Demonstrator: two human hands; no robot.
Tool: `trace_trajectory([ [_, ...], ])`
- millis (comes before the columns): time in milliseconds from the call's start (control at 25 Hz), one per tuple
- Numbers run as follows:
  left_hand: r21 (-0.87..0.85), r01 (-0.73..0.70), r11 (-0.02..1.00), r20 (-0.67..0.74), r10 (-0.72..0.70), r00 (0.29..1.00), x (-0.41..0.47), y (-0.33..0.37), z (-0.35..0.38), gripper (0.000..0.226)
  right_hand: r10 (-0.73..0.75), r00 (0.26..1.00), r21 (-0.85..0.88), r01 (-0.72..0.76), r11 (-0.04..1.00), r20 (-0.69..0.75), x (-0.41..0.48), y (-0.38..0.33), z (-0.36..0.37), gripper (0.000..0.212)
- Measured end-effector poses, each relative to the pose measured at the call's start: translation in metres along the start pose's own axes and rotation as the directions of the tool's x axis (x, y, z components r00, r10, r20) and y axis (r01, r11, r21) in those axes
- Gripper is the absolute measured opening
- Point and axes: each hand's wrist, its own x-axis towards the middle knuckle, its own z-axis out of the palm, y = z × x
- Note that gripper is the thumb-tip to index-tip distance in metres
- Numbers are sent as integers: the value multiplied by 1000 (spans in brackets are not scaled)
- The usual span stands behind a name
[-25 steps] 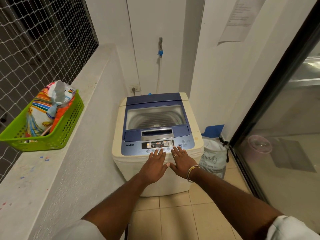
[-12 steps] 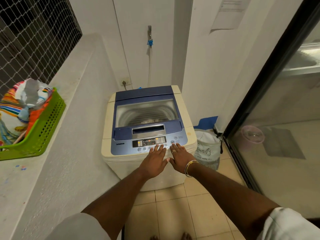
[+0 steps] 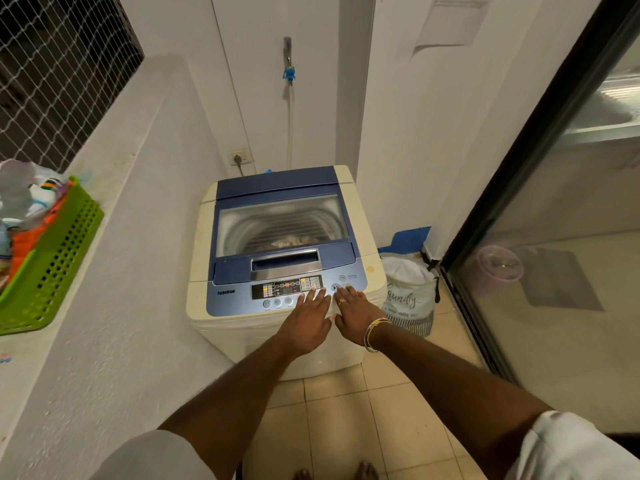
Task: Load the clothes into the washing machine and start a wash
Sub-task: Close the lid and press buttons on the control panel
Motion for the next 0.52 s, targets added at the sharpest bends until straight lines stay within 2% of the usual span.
trace_trajectory([
  [520, -34, 0, 999, -4, 0, 1000, 16, -4, -1, 57, -54, 999, -84, 54, 995, -3, 16, 6, -8, 59],
])
